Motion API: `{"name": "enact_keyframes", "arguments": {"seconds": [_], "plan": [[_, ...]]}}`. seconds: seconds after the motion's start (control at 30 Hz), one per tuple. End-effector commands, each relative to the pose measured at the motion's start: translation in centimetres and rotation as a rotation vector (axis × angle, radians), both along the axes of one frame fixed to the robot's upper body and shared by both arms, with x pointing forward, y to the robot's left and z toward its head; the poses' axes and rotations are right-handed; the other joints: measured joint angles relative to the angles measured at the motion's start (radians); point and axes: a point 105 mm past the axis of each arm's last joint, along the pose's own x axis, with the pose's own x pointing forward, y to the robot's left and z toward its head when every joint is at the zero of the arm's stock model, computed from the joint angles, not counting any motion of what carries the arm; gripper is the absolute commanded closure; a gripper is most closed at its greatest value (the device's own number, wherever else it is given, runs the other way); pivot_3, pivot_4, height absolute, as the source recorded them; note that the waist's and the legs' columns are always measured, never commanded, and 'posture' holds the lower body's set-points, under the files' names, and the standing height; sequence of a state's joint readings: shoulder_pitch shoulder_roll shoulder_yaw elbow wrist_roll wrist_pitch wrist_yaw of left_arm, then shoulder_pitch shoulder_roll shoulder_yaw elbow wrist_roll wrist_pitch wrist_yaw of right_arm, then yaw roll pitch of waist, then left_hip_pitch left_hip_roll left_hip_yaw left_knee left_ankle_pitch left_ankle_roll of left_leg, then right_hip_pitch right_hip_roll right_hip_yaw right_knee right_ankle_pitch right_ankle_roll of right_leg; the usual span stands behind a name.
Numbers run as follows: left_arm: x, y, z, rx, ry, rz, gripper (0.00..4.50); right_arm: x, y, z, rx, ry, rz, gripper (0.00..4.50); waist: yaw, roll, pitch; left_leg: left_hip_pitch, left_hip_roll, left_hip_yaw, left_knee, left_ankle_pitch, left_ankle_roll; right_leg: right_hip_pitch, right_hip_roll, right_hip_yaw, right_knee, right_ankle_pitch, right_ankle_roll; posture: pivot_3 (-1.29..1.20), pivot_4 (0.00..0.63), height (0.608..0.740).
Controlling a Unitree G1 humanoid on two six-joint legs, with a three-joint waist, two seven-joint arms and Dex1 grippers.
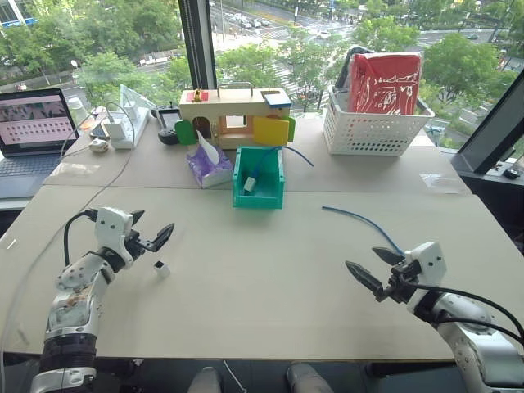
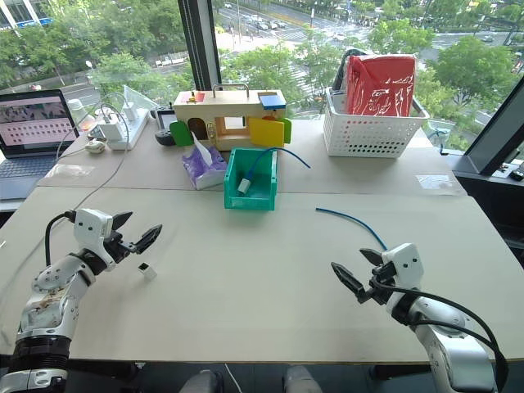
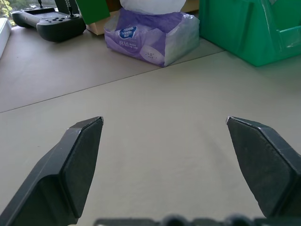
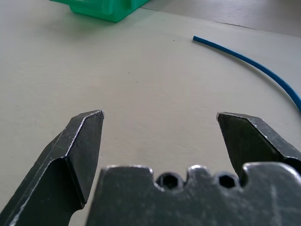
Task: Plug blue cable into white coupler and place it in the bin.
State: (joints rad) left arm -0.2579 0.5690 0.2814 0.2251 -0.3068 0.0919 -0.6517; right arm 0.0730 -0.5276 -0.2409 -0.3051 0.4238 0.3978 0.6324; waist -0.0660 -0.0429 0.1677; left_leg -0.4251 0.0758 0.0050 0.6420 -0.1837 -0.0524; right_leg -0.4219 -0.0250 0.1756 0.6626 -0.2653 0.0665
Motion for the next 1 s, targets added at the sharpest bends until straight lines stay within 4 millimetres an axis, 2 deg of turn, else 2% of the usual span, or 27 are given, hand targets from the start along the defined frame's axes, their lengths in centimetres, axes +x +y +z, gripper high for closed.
{"name": "enact_keyframes", "arguments": {"seconds": [0.03,0.13,0.23,0.33,0.5,0.6,0.73,0.83,1.0], "plan": [[0.6,-1.2,2.4,0.002,-0.064,-0.075,0.0,0.2,-0.1,1.9,-0.032,-0.052,0.029,0.05,0.0,0.0,0.0,0.0,0.0,0.0,0.0,0.0,0.0,0.0,0.0,0.0,0.0,0.0,0.0,0.0,0.15,0.714],[1.2,-4.5,6.1,-0.008,-0.127,-0.259,0.0,1.1,-1.3,4.3,-0.159,-0.062,0.049,0.05,0.007,0.0,0.001,-0.002,-0.001,0.0,0.002,0.001,-0.001,-0.001,0.0,0.0,0.001,0.0,0.001,0.0,0.15,0.714],[0.8,-6.6,7.0,0.033,-0.131,-0.367,0.0,2.3,-3.4,5.2,-0.209,-0.015,0.004,0.05,0.007,0.0,0.0,-0.001,-0.001,-0.001,0.004,0.001,-0.001,0.001,0.0,0.0,0.0,0.0,0.004,0.0,0.15,0.714],[0.3,-8.2,7.6,0.031,-0.119,-0.438,0.0,3.8,-4.8,6.5,-0.24,-0.057,-0.034,0.05,-0.001,0.0,0.0,0.001,-0.001,-0.001,0.001,0.0,0.0,0.002,0.0,0.0,0.0,-0.002,0.004,0.0,0.15,0.714],[0.0,-9.5,8.2,0.036,-0.127,-0.47,0.0,6.0,-6.3,5.4,-0.26,0.043,-0.083,0.05,-0.007,0.0,0.0,0.0,-0.001,-0.001,0.001,0.0,0.0,0.001,0.0,0.0,0.0,0.0,-0.002,0.0,0.15,0.714],[0.0,-10.1,8.5,0.033,-0.135,-0.474,0.0,8.0,-7.5,4.9,-0.24,0.08,-0.142,0.05,-0.005,0.0,0.0,0.0,-0.001,-0.001,0.002,0.0,0.0,0.002,0.0,0.0,0.0,0.001,-0.001,0.0,0.15,0.714],[-0.3,-10.4,8.3,0.036,-0.134,-0.477,0.0,10.7,-7.2,4.9,-0.194,0.086,-0.137,0.05,-0.008,0.0,0.0,0.0,-0.001,-0.001,0.002,0.0,0.0,0.002,0.0,0.0,0.0,0.001,-0.001,0.0,0.15,0.714],[-0.4,-10.3,8.1,0.039,-0.134,-0.468,0.0,12.3,-6.8,4.2,-0.209,0.122,-0.123,0.05,-0.011,0.0,0.001,0.0,-0.001,-0.001,0.002,0.0,0.0,0.001,0.0,0.0,0.0,0.001,-0.002,0.0,0.15,0.714],[-0.7,-10.5,8.3,0.03,-0.145,-0.459,0.0,13.2,-6.6,1.9,-0.218,0.223,-0.107,0.05,-0.008,0.0,0.001,-0.001,-0.001,-0.002,0.002,0.0,0.0,0.001,0.0,0.0,0.0,0.001,-0.002,0.0,0.15,0.714]]}}
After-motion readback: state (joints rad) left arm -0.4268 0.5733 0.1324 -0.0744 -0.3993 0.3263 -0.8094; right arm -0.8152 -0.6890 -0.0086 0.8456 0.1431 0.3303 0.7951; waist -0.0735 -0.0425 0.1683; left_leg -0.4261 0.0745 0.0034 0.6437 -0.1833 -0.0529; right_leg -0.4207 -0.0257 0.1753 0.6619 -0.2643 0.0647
